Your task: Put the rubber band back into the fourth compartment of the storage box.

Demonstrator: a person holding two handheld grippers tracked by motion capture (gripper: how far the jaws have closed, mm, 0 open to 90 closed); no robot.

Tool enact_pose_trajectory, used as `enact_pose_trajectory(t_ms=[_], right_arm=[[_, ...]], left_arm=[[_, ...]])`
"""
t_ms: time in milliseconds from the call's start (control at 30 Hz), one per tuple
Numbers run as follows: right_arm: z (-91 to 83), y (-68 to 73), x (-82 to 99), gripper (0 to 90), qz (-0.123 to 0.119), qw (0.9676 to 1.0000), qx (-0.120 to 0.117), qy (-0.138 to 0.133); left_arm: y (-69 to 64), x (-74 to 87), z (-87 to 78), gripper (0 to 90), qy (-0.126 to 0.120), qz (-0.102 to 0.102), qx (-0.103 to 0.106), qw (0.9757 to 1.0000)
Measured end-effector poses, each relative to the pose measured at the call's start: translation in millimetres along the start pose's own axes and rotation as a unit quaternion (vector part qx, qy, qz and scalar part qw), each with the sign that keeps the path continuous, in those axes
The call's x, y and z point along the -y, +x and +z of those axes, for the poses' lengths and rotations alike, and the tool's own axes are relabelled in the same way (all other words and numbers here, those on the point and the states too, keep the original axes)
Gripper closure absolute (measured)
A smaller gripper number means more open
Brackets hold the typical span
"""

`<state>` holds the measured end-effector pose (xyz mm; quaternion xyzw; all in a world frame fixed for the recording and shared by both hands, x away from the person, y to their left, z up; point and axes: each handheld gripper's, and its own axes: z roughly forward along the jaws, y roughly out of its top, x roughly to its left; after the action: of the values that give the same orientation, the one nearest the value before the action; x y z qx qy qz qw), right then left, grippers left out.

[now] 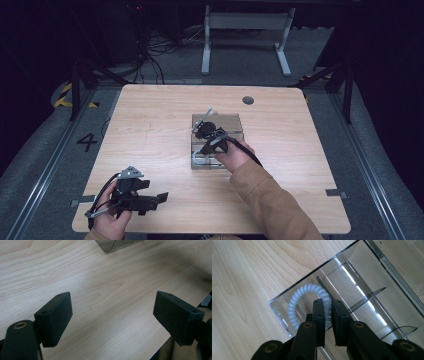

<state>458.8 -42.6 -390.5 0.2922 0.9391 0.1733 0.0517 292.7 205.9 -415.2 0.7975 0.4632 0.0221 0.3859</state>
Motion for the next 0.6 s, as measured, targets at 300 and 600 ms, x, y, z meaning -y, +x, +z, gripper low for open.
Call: enact_pose_trajectory(t_ms=[300, 600], right_arm=[[4.7, -2.4, -0.2, 71.7, 0.003, 0.9997, -0.022, 0.006], [3.4, -3.3, 1.2, 71.5, 0.0, 0.9998, -0.021, 0.005]], left_arm=[[0.4, -0.7, 0.1, 16.3, 0.001, 0.002, 0.002, 1.0], [0.2, -2.2, 1.5, 16.3, 0.001, 0.003, 0.004, 1.0]])
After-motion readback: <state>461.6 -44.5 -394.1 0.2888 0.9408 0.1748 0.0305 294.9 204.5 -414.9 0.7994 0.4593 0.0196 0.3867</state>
